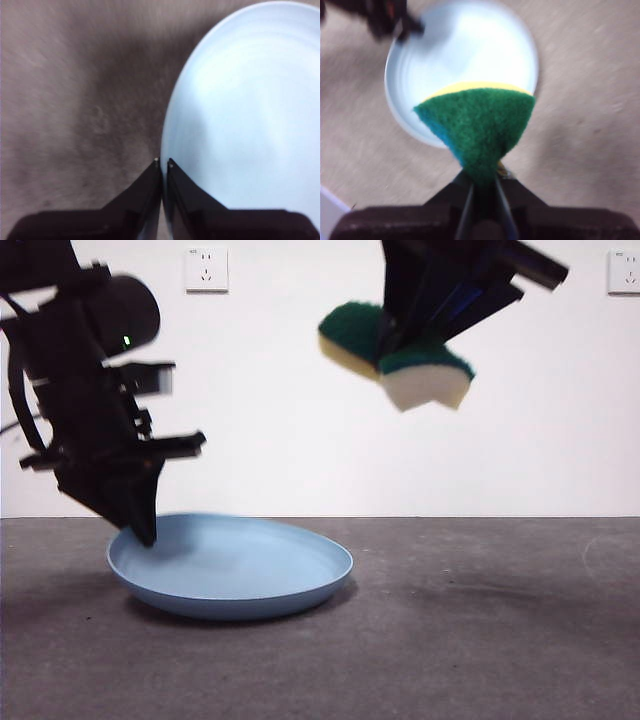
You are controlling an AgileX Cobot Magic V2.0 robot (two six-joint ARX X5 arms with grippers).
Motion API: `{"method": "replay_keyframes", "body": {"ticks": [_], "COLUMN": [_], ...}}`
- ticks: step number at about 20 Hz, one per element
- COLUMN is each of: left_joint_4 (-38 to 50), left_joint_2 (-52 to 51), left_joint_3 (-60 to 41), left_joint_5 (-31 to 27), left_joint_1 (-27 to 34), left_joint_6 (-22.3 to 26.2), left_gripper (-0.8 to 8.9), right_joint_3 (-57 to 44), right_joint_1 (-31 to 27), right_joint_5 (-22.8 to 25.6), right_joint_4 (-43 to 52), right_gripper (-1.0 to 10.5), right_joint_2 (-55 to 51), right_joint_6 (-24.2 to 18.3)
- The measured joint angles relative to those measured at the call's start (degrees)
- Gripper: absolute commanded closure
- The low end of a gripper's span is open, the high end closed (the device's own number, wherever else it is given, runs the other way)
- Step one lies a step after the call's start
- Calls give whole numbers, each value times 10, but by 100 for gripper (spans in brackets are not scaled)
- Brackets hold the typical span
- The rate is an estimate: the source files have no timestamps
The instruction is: Pick up the plate,pick up the cloth,clean the plate with the cloth
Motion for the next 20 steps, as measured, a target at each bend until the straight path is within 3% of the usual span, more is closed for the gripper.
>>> {"method": "replay_keyframes", "body": {"ticks": [3,6,7,12,16,20], "left_joint_4": [9,12,14,15,10,-5], "left_joint_2": [33,39,41,37,-59,-195], "left_joint_3": [1,1,1,1,0,0], "left_joint_5": [0,-3,-3,-2,-1,-3], "left_joint_1": [1,1,1,1,-7,-20], "left_joint_6": [-4,-2,-2,-14,-22,-39], "left_gripper": [791,435,364,367,367,369], "right_joint_3": [0,0,0,0,0,0], "right_joint_1": [0,-12,-18,-72,-139,-192], "right_joint_5": [35,48,48,47,46,-39], "right_joint_4": [-9,-25,-26,-24,-2,35], "right_gripper": [963,963,963,963,963,963], "right_joint_2": [-22,-26,-26,-26,-22,23], "right_joint_6": [0,0,0,0,0,0]}}
